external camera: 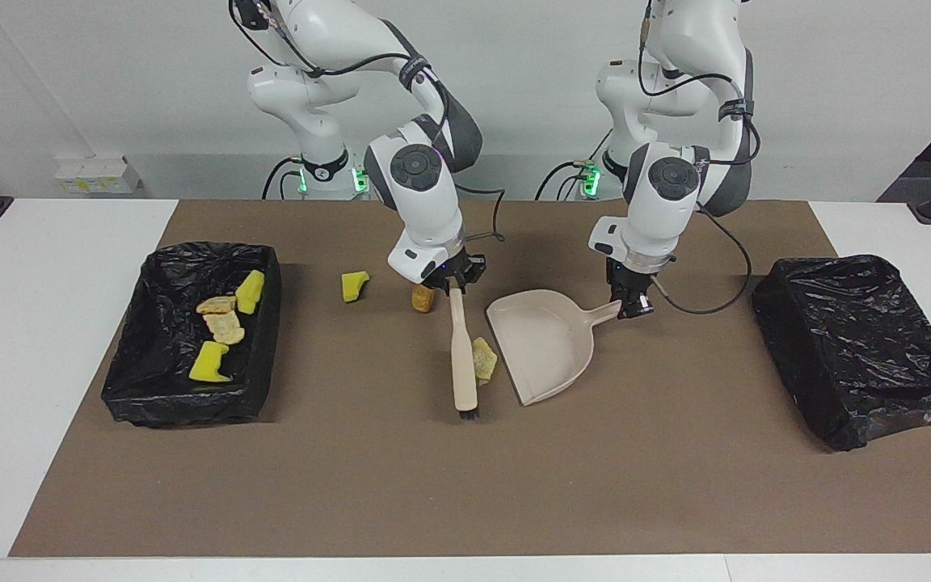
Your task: Sweep and dump trash in bin
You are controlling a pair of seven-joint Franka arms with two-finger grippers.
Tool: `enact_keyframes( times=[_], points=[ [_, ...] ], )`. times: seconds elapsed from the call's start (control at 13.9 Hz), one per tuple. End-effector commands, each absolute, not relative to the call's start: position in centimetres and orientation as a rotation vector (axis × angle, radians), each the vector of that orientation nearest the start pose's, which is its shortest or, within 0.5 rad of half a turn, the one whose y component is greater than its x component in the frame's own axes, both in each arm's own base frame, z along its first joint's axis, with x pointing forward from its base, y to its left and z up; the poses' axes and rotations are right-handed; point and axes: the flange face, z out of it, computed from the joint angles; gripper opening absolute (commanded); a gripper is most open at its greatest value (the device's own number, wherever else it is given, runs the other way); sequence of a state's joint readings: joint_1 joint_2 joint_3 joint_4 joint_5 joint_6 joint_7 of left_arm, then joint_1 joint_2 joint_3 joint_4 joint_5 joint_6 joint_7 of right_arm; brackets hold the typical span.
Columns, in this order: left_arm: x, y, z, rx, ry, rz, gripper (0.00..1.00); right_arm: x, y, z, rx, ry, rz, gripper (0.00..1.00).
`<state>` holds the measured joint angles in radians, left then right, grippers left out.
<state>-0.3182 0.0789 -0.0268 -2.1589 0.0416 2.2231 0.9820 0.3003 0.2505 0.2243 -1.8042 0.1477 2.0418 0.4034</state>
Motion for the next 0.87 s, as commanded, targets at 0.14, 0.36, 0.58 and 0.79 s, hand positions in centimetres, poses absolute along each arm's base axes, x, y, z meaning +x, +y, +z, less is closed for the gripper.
enact_keyframes(
  times=[0.14, 0.36, 0.58, 0.79],
  points=[
    [50.7, -18.0, 35.8, -2.419, 1.929, 0.05, 0.0, 50.5, 26.8, 45.5, -3.008, 0.034, 0.251, 0.0],
    [50.7, -17.5, 35.7, -2.429, 1.921, 0.064, 0.0, 47.6, 20.7, 43.8, -3.036, 0.208, 0.319, 0.0],
    [50.6, -17.6, 35.7, -2.427, 1.923, 0.064, 0.0, 41.9, 16.1, 42.8, -3.049, 0.297, 0.358, 0.0],
    [50.9, -17.5, 35.9, -2.386, 1.93, 0.077, 0.0, 37.6, 13.2, 41.0, -3.079, 0.357, 0.378, 0.0]
  ],
)
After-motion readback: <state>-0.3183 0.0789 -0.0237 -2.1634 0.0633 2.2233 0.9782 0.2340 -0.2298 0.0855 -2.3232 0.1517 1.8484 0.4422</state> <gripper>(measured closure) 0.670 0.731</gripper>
